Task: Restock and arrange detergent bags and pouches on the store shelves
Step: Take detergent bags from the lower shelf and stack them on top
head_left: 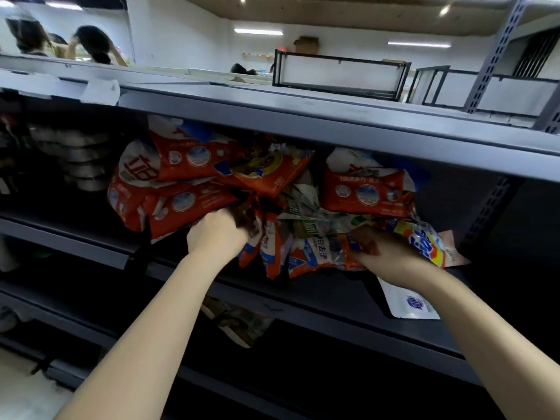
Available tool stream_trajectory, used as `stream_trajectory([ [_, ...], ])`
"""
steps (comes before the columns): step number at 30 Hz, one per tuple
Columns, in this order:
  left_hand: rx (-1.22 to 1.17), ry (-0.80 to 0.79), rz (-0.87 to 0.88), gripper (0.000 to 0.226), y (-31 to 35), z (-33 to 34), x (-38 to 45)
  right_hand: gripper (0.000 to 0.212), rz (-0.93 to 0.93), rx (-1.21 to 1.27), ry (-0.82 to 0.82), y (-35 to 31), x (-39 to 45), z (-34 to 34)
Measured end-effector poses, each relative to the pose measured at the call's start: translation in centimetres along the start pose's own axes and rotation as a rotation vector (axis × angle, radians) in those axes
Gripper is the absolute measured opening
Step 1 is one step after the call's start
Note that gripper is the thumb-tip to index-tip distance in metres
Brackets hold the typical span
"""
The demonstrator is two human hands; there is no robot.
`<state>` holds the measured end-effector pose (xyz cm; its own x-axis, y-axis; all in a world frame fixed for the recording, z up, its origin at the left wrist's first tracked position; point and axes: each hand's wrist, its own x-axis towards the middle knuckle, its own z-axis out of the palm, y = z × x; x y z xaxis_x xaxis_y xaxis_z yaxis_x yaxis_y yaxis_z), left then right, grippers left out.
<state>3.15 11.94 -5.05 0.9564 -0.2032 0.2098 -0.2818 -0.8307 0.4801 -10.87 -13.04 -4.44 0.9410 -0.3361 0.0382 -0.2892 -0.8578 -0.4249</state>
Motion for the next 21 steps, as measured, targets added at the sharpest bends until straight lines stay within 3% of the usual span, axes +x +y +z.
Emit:
stream_trajectory([
  [2, -0.016, 0.01, -0.03, 0.026, -1.2, -0.3, 2.1, 0.042, -0.024, 0.037, 0.05, -1.4, 1.4, 0.6],
  [5, -0.058, -0.073, -0.059, 0.061, -3.4, -0.5, 5.7, 0.045, -0.047, 0.136, 0.138, -3.7, 3.9, 1.7],
  [7, -0.107, -0.115, -0.024, 0.071, -5.2, -0.6, 7.9, 0.045, -0.045, 0.22, 0.162, -5.4, 5.9, 2.4],
  [14, -0.126, 0.005, 0.031, 0.04, -10.5, -1.6, 14.1, 0.027, -0.086, 0.341, 0.337, -10.9, 12.3, 4.2],
  [19, -0.391, 0.094, 0.025, 0.044, -12.3, -2.2, 17.2, 0.041, -0.081, -0.064, 0.524, -14.3, 15.7, 4.4],
  [21, -0.638, 0.073, -0.018, 0.044, -12.0, -2.8, 18.4, 0.04, -0.092, -0.087, 0.537, -15.5, 16.6, 4.3],
])
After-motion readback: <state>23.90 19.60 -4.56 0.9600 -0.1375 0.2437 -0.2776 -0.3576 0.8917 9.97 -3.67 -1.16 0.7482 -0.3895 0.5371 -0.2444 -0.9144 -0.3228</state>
